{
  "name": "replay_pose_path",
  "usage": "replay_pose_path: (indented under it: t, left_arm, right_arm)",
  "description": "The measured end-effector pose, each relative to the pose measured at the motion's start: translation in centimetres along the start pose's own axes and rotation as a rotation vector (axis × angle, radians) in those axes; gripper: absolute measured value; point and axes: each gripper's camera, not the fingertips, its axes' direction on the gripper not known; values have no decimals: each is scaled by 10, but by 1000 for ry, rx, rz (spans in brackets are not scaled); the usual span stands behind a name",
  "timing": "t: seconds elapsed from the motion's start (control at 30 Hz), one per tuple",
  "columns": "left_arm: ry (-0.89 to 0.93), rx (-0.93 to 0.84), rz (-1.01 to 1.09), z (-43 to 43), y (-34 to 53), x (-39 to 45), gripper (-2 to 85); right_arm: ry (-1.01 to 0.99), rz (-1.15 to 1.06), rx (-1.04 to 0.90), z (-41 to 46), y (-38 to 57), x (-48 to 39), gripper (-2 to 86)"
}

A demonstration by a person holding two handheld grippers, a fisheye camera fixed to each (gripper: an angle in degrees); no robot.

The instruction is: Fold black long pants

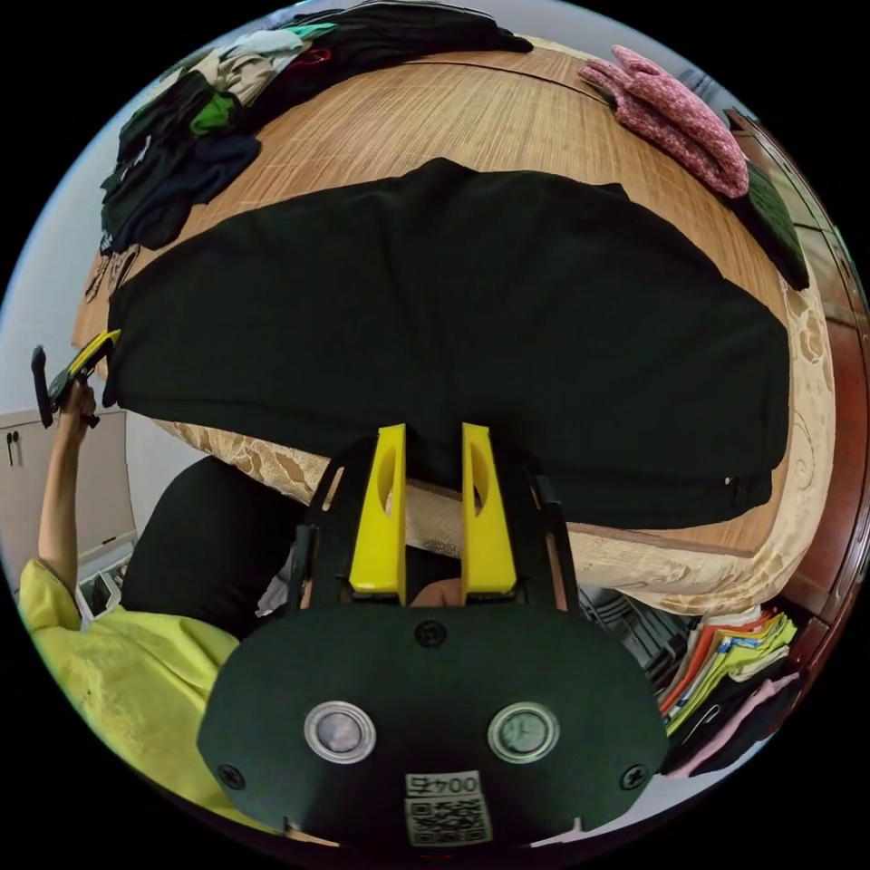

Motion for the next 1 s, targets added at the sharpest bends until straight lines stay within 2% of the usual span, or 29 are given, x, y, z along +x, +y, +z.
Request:
replay_pose_path:
  t: [0.17,0.27,0.37,0.43,0.53,0.6,0.7,0.8,1.0]
  left_arm:
    - [57,-109,20,3,-61,-7,26]
    - [137,-263,75,-3,-104,-8,16]
    - [146,-423,215,-21,-151,0,10]
    - [41,-578,284,-37,-191,1,6]
    - [-94,-704,321,-75,-241,0,3]
    - [-116,-714,370,-103,-267,6,3]
    - [-222,-702,474,-149,-300,17,2]
    - [-284,-650,479,-188,-322,16,2]
    - [-333,-581,570,-207,-321,26,2]
  right_arm:
    - [43,-11,-43,40,-19,-22,100]
    - [24,-3,-43,62,-27,-27,99]
    - [-8,21,-34,85,-32,-27,94]
    - [-22,34,-29,98,-35,-29,88]
    - [-42,46,-29,121,-41,-32,83]
    - [-58,47,-14,132,-44,-35,78]
    - [-70,37,148,127,-42,-55,67]
    - [-110,-109,238,124,-49,-113,70]
    - [-176,-588,284,175,-79,-317,79]
